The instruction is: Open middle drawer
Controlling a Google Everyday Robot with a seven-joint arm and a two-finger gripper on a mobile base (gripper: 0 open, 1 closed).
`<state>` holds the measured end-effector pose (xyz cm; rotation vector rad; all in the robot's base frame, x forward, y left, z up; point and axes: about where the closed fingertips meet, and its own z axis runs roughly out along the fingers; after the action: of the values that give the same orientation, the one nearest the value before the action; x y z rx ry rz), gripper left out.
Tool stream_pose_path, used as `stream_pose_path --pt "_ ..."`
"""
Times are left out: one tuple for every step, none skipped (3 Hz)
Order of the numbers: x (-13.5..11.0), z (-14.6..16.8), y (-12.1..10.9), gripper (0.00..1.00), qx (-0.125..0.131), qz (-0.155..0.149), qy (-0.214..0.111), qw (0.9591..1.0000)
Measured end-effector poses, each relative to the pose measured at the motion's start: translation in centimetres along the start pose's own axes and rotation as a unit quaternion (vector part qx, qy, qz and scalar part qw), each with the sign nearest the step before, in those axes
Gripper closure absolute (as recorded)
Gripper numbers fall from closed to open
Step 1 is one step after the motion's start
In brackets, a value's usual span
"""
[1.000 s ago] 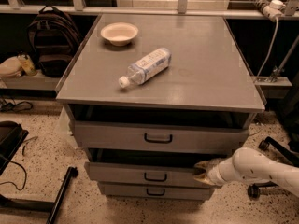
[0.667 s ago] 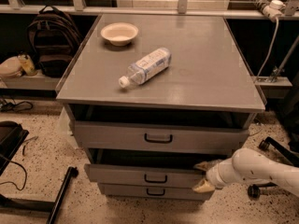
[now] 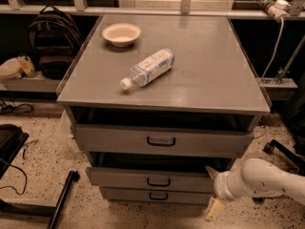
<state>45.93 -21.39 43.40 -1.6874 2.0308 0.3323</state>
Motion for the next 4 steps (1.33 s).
stream_pose_path --pt "0.61 -0.38 2.9 0.0 -0.055 0.019 0.005 0.9983" --pt "0.61 -0.37 2.9 0.0 -0.055 0.02 0.005 0.9983" --pt "0.71 0.04 3.1 0.0 -0.073 0.028 -0.007 0.9969" --pt "0.55 -0.22 3.06 0.0 -0.073 0.028 -0.007 0.9969"
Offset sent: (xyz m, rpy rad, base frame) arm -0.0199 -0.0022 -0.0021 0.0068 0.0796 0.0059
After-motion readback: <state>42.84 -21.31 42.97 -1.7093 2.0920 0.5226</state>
